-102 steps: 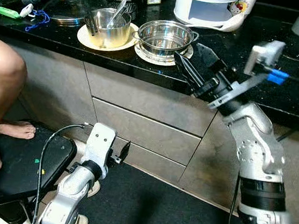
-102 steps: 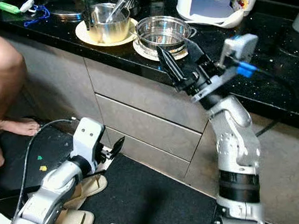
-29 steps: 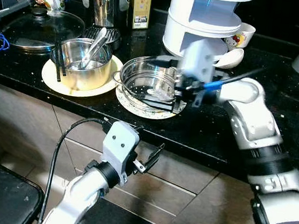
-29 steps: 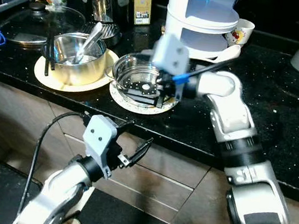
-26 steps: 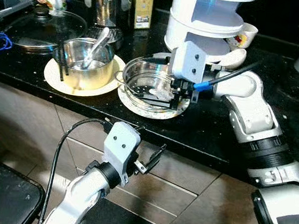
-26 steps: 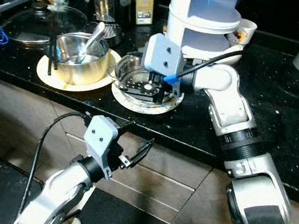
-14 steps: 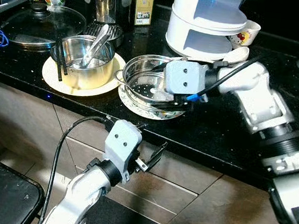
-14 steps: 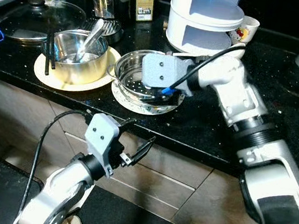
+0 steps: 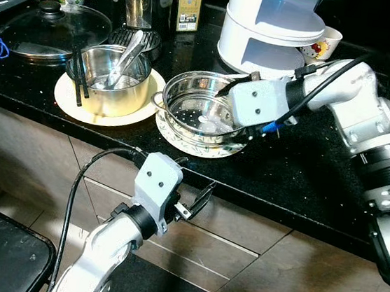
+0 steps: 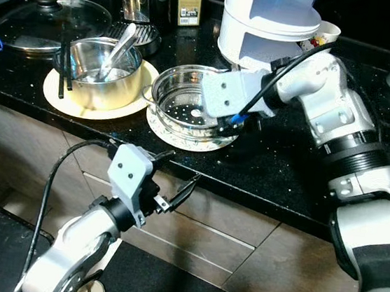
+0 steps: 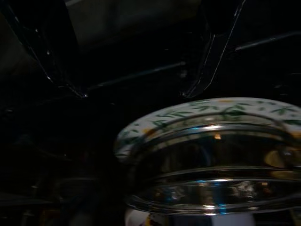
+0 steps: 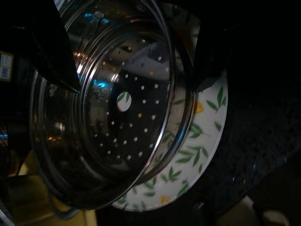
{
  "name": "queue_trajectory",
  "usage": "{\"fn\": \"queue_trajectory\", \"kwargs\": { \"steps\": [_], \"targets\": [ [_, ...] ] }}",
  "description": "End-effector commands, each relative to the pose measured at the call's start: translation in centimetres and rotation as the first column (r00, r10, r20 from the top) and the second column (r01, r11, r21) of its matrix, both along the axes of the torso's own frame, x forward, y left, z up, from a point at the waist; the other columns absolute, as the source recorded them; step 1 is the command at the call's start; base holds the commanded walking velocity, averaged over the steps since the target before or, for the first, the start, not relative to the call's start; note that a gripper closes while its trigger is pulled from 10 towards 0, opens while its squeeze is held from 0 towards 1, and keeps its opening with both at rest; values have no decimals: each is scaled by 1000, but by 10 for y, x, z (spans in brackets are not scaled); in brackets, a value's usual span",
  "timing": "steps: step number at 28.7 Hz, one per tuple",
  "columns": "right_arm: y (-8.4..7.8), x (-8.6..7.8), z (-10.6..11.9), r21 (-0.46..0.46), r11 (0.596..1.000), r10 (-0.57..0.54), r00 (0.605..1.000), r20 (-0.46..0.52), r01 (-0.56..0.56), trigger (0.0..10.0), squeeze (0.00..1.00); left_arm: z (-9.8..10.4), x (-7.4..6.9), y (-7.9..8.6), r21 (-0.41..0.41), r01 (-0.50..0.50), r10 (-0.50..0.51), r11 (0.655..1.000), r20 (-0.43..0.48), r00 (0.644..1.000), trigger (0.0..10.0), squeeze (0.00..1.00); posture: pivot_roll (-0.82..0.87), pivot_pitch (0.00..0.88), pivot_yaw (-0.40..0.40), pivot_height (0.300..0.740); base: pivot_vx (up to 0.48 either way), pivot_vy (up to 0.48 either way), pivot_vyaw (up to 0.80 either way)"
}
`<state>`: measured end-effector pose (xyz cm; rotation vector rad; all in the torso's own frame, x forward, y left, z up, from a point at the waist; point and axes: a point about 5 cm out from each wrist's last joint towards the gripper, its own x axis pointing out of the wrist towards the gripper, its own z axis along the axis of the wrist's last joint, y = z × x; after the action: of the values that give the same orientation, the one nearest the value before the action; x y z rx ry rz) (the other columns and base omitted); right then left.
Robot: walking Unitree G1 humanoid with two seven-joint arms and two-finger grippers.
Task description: Kitchen organization
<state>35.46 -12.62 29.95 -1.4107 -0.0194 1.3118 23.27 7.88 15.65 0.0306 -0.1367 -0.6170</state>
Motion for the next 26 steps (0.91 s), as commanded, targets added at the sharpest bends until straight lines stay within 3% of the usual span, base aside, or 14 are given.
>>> {"fn": "queue_trajectory", "kwargs": {
  "steps": [1,2,3,4,26],
  "targets": [
    [1,0,-8,-38,999,5,1000,-8,-5,10000,0,-1,1,3,10,-8,8,1000,-8,1000,10000,0,59,48,-75,740,0,0,0],
    [1,1,-9,-56,998,8,1000,-2,-8,10000,0,-1,1,3,12,-8,8,1000,-6,1000,10000,0,64,46,-72,740,0,0,0],
    [2,2,-9,-53,999,10,1000,8,-10,3137,0,0,1,3,12,-8,8,1000,-6,1000,10000,0,63,45,-72,740,0,0,0],
    [3,2,-9,-51,999,10,1000,14,-9,0,0,0,1,4,12,-9,9,1000,-5,1000,10000,0,63,45,-72,740,0,0,0],
    [-10,3,-7,-128,992,-3,1000,19,6,0,0,5,2,1,-7,-11,11,1000,9,1000,10000,0,54,48,-78,740,0,0,0]
  ]
}}
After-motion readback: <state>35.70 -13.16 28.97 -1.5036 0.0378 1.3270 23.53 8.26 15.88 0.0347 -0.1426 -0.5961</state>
